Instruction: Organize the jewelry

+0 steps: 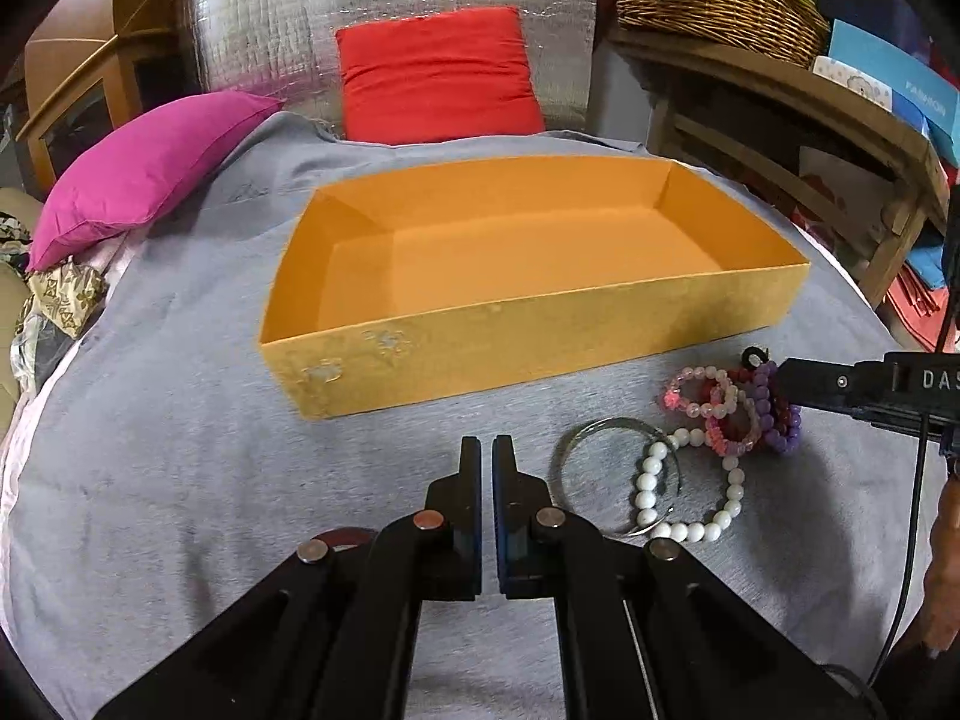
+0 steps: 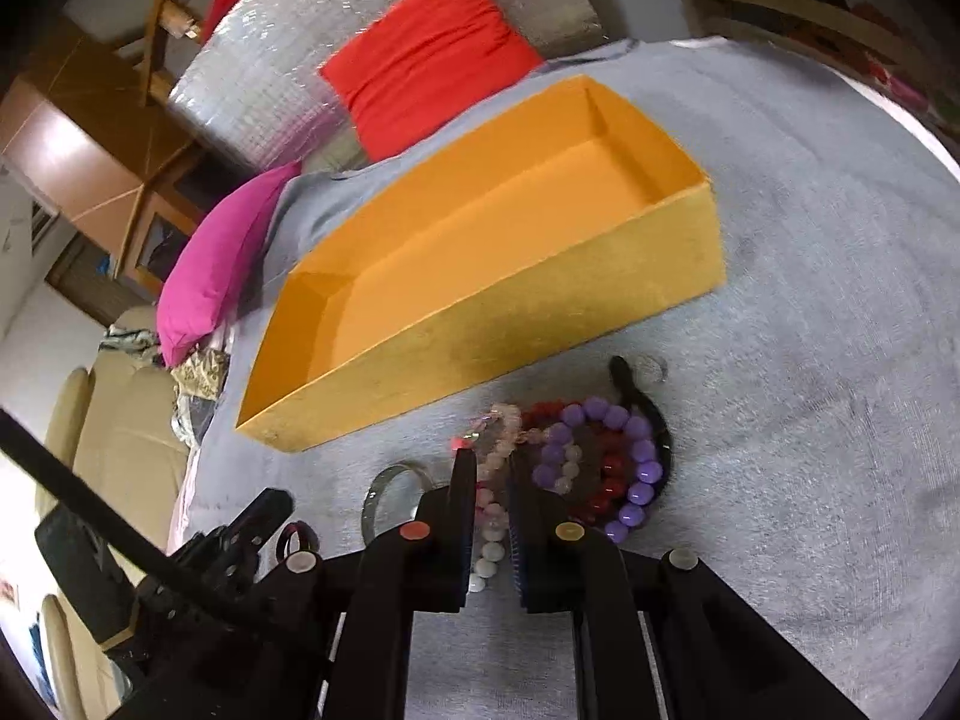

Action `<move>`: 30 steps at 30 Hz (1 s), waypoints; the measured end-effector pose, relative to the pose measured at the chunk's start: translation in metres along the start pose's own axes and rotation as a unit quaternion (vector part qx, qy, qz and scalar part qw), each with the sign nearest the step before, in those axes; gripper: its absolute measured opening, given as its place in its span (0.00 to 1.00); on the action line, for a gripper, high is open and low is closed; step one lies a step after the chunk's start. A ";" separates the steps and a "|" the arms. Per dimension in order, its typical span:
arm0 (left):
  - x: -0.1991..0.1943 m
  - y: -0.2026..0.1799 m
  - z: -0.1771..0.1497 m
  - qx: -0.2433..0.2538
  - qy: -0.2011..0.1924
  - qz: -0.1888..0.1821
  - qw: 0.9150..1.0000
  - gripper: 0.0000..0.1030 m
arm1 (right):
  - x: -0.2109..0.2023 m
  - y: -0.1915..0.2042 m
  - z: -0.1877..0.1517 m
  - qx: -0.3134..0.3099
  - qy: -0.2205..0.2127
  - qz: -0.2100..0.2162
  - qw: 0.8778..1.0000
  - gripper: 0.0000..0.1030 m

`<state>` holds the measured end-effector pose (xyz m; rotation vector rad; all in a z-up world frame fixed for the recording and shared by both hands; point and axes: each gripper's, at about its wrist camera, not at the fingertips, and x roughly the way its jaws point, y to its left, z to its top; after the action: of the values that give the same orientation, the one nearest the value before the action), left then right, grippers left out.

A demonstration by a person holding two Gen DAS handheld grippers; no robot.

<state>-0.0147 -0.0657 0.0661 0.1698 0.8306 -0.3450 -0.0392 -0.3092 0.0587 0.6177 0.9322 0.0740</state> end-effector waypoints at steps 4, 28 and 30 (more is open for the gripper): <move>-0.008 0.007 -0.002 -0.006 -0.005 0.003 1.000 0.03 | -0.001 -0.020 0.006 0.032 0.007 -0.017 0.999 0.55; 0.029 -0.014 -0.011 0.009 0.066 -0.045 0.997 0.66 | 0.032 -0.003 0.000 -0.013 0.019 -0.120 0.993 0.37; 0.036 -0.018 -0.013 0.016 0.073 -0.041 0.996 0.66 | 0.028 -0.005 -0.001 -0.009 0.017 -0.112 0.993 0.25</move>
<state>-0.0079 -0.0870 0.0305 0.1924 0.9779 -0.4267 -0.0240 -0.3041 0.0345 0.4919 1.0281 -0.1081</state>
